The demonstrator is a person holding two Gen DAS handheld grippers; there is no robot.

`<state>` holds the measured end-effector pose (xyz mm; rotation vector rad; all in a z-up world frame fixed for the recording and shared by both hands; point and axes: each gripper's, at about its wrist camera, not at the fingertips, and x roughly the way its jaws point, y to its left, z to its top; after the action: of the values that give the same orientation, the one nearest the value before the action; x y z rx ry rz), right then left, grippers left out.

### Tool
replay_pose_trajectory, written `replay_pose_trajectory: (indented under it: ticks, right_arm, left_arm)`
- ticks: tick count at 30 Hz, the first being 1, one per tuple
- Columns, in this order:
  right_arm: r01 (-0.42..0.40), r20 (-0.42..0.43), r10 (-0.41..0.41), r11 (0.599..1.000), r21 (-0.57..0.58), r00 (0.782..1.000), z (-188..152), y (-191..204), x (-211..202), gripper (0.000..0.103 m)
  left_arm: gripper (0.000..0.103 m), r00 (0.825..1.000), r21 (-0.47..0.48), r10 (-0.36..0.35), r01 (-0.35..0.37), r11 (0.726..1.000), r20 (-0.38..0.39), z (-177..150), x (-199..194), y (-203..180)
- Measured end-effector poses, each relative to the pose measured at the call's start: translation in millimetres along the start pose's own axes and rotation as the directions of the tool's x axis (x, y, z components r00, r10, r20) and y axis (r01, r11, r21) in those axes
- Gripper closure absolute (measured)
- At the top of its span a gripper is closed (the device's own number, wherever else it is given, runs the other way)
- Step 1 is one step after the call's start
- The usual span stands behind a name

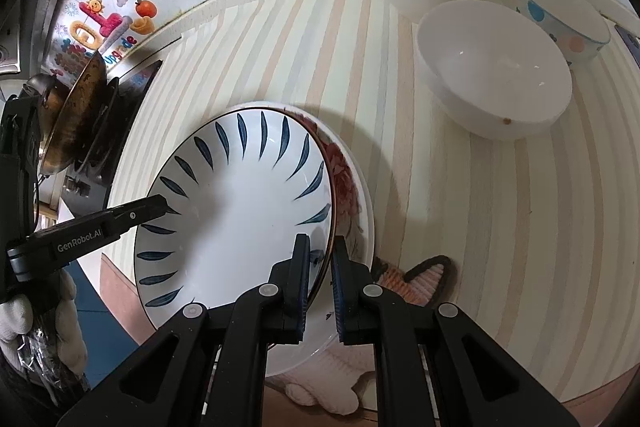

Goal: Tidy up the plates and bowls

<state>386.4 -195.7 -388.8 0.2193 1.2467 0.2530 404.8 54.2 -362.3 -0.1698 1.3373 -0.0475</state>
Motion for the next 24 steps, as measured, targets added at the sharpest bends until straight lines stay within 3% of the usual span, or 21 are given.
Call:
replay_pose_trajectory:
  ticks: [8, 19, 24]
  right_arm:
    - [-0.007, -0.023, 0.007, 1.000, 0.006, 1.000, 2, -4, 6, 0.091]
    - [-0.067, -0.070, 0.075, 0.992, 0.111, 0.995, 9, -16, 15, 0.088]
    - [-0.035, -0.088, 0.043, 0.995, 0.090, 0.995, 10, -11, 11, 0.087]
  left_arm:
    - [0.088, 1.000, -0.005, 0.016, -0.016, 1.000, -0.015, 0, 7, -6]
    - [0.087, 0.998, -0.052, 0.037, -0.040, 0.998, -0.056, -1, 10, -9]
    - [0.087, 0.997, -0.060, 0.068, -0.070, 0.996, -0.044, -2, -4, -10]
